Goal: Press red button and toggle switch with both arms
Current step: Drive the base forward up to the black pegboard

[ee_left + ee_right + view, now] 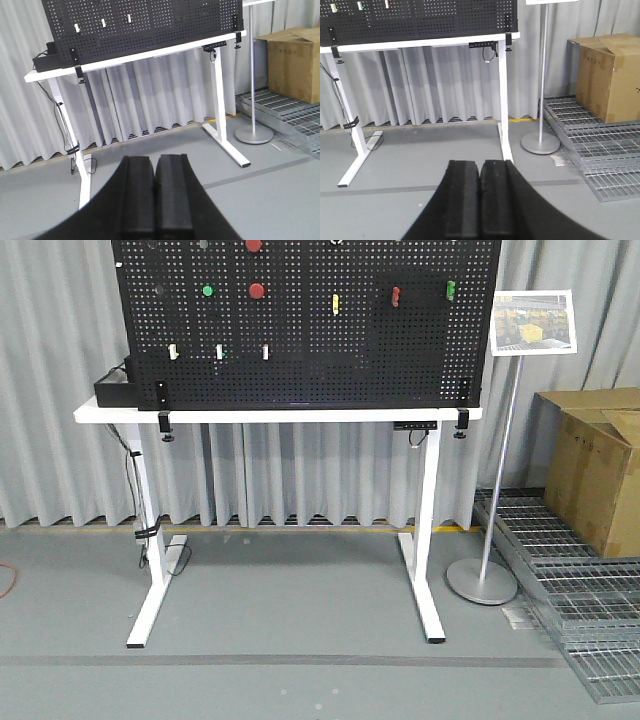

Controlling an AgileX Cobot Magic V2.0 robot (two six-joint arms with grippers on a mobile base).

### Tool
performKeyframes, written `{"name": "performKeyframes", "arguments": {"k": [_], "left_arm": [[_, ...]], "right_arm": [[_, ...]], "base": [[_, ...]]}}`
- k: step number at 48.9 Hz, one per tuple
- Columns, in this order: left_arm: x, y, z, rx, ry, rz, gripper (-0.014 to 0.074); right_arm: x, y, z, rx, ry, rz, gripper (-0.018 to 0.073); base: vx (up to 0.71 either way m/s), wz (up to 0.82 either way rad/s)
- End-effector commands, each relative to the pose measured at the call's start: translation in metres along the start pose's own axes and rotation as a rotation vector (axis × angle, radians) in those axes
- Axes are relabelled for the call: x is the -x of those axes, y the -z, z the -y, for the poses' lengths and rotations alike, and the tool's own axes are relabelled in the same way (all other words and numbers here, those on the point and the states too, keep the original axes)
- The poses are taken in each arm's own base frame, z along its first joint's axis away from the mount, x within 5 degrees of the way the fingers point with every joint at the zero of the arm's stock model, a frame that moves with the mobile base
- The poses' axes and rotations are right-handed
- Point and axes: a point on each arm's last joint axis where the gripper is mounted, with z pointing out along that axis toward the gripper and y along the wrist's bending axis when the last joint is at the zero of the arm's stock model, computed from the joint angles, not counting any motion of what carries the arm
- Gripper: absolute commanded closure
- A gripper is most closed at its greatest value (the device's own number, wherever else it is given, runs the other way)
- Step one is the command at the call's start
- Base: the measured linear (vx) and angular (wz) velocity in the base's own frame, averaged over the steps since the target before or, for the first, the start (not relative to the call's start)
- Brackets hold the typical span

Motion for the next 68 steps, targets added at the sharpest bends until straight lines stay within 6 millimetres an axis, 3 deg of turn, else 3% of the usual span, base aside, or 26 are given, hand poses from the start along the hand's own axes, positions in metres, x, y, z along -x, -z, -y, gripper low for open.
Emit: {"name": "performKeyframes", "arguments": {"k": [1,68], "left_arm": [[-0.0027,-0.0001,-0.0004,0.017,0.01,0.066,0.0594],[-0.0026,-0.0001,-0.0003,0.015,0.01,0.066,0.0594]], "right_arm": [[0.0038,0.0007,0.0006,-0.006,0.008,0.082,0.0562],[0.0038,0.0007,0.0006,-0.006,0.008,0.082,0.0562]], "base": [[0.12,-0.05],[0.39,0.01]]}}
